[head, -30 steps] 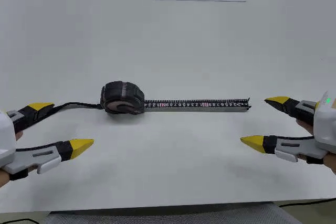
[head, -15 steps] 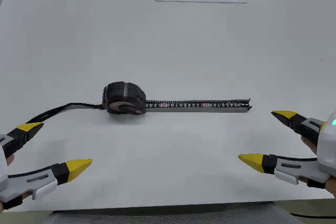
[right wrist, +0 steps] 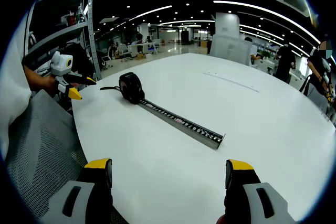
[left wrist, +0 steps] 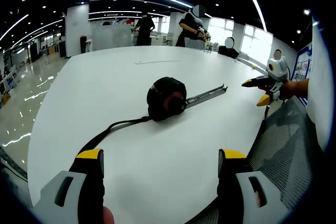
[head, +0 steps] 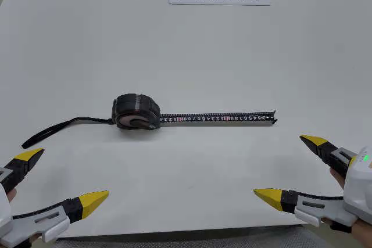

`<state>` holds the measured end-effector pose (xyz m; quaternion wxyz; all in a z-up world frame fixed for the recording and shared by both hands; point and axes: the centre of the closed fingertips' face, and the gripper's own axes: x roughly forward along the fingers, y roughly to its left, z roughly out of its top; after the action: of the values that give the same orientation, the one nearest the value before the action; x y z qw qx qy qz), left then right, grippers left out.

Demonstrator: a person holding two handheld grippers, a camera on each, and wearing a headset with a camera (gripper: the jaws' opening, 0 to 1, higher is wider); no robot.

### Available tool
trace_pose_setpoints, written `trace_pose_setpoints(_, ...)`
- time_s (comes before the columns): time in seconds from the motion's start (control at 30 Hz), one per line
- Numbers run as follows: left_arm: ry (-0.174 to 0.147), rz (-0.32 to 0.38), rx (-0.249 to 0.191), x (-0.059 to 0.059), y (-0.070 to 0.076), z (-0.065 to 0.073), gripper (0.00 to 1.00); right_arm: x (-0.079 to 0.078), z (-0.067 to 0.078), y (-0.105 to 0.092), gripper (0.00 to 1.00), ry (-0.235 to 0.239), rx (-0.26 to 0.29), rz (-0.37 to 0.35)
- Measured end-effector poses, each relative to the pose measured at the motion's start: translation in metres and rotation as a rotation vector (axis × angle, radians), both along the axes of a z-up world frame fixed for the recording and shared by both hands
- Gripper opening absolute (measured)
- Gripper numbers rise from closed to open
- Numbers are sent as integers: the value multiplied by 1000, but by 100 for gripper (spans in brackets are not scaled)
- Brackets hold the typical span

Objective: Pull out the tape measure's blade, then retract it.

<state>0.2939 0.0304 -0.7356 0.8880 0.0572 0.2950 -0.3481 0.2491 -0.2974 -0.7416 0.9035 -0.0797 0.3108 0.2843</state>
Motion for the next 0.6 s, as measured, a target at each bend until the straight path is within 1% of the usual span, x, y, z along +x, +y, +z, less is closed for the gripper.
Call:
trace_pose_setpoints(0.1,-20,10,-5,3,-1,3,89,2,0,0,90,-2,2,3)
trace_pose_setpoints(0.13,-19,12,-6,3,-1,3,89,2,-1,0,91,-2,-1,4)
trace_pose_setpoints(0.17,-26,16,-8,5,-2,4,89,3,0,-1,91,-4,-3,2)
trace_pose_setpoints(0.23,-25,17,-12,5,-3,5,90,5,1,-2,92,-6,1,-1)
trace_pose_setpoints(0.27,-36,19,-11,7,-3,6,90,6,1,-2,92,-8,2,-1)
trace_pose_setpoints(0.43,-36,10,-14,7,-6,8,90,6,0,-3,92,-8,-4,2)
trace_pose_setpoints(0.6,-39,12,-15,10,-5,8,89,5,-1,-3,92,-6,-7,1)
